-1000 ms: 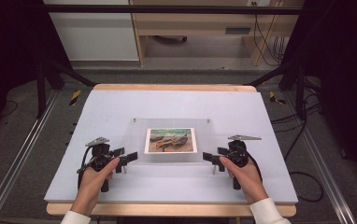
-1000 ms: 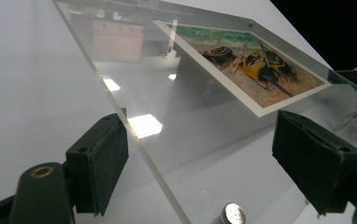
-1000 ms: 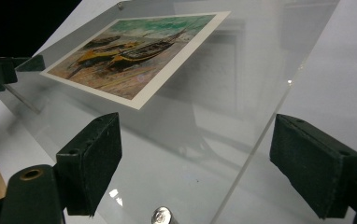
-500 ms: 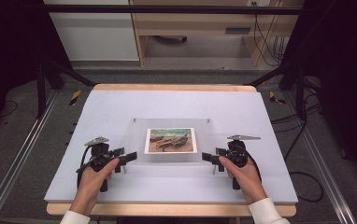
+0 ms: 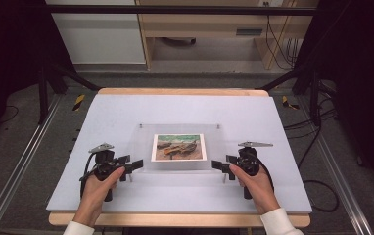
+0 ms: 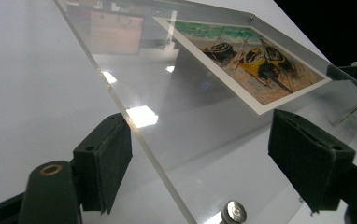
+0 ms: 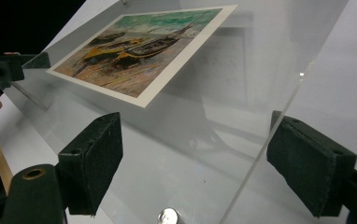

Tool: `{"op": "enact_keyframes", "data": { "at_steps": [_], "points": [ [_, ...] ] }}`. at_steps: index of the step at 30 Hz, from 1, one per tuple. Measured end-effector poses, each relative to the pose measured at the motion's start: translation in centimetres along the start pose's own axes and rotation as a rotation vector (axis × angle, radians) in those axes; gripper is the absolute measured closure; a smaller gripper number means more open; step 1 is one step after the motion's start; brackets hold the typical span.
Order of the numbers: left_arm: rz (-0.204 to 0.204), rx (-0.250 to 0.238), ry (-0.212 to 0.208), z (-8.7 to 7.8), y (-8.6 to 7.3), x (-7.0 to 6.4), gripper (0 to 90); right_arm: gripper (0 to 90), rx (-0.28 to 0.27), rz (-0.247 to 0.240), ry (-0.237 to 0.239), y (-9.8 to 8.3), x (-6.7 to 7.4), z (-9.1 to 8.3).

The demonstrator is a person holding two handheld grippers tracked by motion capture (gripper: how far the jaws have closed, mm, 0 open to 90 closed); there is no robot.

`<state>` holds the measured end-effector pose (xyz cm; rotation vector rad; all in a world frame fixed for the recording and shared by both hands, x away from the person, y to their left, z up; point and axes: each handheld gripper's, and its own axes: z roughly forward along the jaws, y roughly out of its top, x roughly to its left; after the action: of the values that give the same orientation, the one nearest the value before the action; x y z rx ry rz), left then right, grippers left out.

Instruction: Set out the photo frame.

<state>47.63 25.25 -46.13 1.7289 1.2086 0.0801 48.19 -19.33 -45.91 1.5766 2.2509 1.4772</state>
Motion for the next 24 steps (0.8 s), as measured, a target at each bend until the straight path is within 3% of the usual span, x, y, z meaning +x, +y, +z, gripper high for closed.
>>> {"op": "enact_keyframes", "data": {
  "at_steps": [20,24],
  "points": [
    [0.057,-0.01,0.034,-0.55,0.4,-0.53,27.4,27.9,-0.028,-0.048,-0.028,0.31,0.28,-0.64],
    [0.083,-0.026,0.05,-0.69,0.55,-0.85,31.1,31.0,-0.048,-0.076,-0.06,0.53,0.5,-0.91]
  ]
}}
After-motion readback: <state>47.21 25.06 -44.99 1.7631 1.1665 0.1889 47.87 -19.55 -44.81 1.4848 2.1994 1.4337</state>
